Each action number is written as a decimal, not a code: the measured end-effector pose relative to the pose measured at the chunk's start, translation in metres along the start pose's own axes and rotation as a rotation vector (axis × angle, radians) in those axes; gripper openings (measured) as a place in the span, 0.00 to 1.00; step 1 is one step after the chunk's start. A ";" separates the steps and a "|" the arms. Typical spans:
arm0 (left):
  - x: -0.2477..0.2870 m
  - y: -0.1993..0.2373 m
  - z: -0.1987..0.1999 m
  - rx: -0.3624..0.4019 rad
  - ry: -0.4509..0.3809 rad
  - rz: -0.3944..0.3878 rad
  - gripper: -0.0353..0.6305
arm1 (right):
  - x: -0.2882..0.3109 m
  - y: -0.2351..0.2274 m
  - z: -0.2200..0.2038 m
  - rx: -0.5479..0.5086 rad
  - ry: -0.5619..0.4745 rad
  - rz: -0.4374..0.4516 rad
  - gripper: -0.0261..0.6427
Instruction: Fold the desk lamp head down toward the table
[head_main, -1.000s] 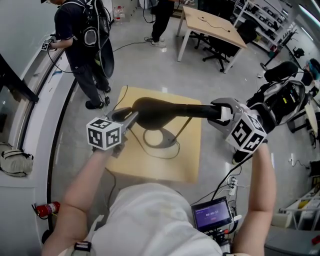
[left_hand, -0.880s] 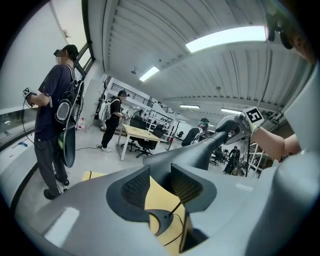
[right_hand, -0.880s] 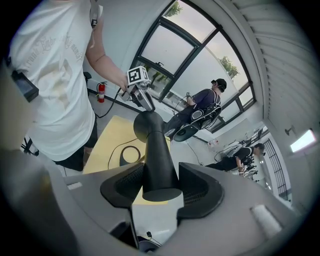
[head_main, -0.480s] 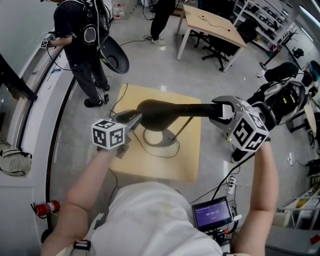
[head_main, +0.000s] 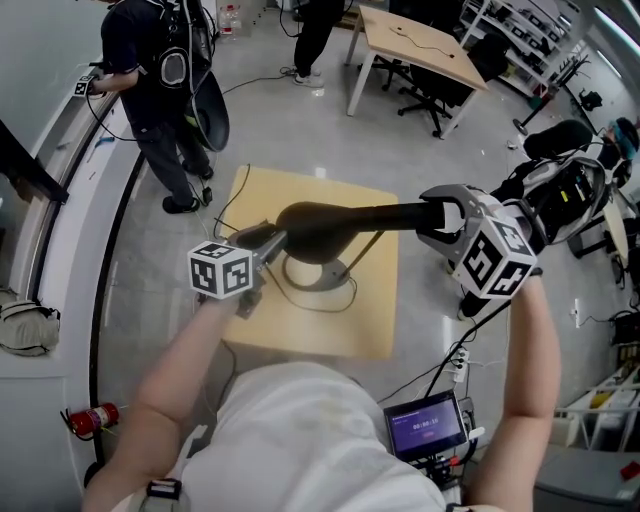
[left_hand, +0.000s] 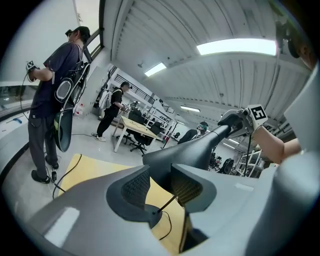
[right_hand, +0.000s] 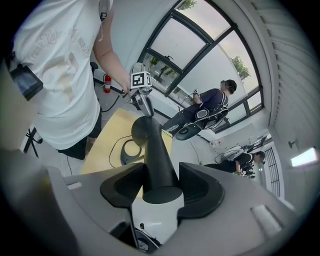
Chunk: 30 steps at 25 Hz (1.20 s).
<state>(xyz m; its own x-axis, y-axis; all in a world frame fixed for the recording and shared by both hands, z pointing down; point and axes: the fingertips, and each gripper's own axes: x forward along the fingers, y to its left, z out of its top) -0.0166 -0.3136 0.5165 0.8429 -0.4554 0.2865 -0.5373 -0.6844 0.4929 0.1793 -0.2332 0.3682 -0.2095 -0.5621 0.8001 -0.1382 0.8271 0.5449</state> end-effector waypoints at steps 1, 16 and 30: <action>0.001 0.000 -0.002 -0.002 0.003 -0.001 0.25 | 0.000 0.000 0.000 -0.006 0.005 0.001 0.39; 0.020 -0.017 -0.022 0.084 0.049 -0.038 0.08 | 0.002 -0.001 0.003 -0.070 0.060 0.009 0.40; 0.031 -0.020 -0.038 0.113 0.083 -0.051 0.06 | 0.005 -0.003 0.010 -0.127 0.113 0.013 0.41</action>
<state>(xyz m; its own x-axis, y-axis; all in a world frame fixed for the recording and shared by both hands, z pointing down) 0.0217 -0.2927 0.5465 0.8660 -0.3731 0.3330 -0.4897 -0.7674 0.4138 0.1691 -0.2385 0.3682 -0.0998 -0.5539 0.8266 -0.0114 0.8313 0.5557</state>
